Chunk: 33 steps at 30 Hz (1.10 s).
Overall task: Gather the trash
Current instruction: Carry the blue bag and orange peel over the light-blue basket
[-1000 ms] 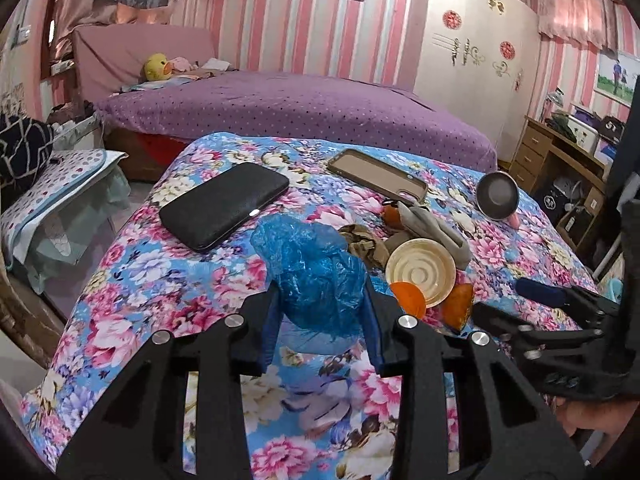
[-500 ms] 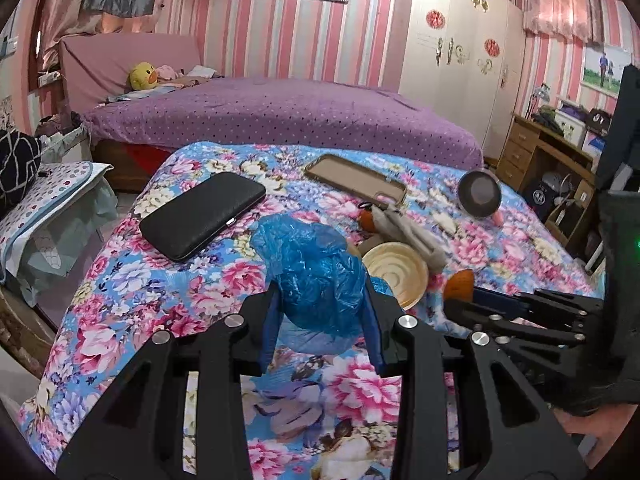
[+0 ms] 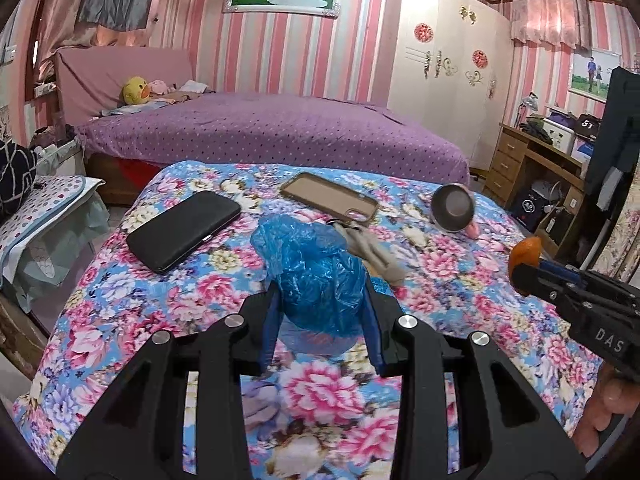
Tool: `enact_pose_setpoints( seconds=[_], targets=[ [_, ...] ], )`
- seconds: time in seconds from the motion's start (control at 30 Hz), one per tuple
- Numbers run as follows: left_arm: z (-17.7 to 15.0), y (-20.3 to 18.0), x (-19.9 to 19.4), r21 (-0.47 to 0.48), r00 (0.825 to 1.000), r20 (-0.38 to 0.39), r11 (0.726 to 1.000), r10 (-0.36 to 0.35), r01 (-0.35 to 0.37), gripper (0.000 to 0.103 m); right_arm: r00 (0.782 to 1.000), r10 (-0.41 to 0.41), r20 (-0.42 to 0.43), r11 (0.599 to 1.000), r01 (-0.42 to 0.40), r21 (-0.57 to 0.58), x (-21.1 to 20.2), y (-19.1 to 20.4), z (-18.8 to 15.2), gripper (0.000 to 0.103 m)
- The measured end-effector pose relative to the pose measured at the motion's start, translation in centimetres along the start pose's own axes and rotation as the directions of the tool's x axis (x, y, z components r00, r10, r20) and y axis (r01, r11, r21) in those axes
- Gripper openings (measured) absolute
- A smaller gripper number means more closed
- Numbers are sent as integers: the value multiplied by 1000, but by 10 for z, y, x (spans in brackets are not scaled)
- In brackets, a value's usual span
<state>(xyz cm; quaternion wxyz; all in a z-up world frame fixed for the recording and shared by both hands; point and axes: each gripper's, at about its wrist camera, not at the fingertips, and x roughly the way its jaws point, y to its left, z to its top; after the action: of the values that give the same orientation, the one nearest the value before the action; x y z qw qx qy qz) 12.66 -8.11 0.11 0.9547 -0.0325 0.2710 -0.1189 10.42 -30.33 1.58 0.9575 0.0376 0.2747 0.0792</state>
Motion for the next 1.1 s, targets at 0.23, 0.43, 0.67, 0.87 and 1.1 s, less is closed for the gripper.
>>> enact_pose_setpoints(
  seconds=[0.23,0.43,0.67,0.87,1.1],
  targets=[
    [3,-39,-7,36,997,21,997,-73,72,34,996,-73,41,997,71,34,-28,-26,-4,26],
    [1,-62,-14,60,992,32,991,-119,117,34,985,-157,66,987,154,49,-58,-52,-6,26],
    [-2,-64,-9,71,994,21,992,-109,107,34,977,-196,87,979,189,77,-86,-85,-11,26],
    [7,-82,-19,44,986,49,987,-157,155,34,958,-261,116,963,250,102,-106,-115,-8,26],
    [22,-140,-31,86,964,63,964,-259,253,34,934,-330,139,938,307,161,-137,-156,-9,26]
  ],
)
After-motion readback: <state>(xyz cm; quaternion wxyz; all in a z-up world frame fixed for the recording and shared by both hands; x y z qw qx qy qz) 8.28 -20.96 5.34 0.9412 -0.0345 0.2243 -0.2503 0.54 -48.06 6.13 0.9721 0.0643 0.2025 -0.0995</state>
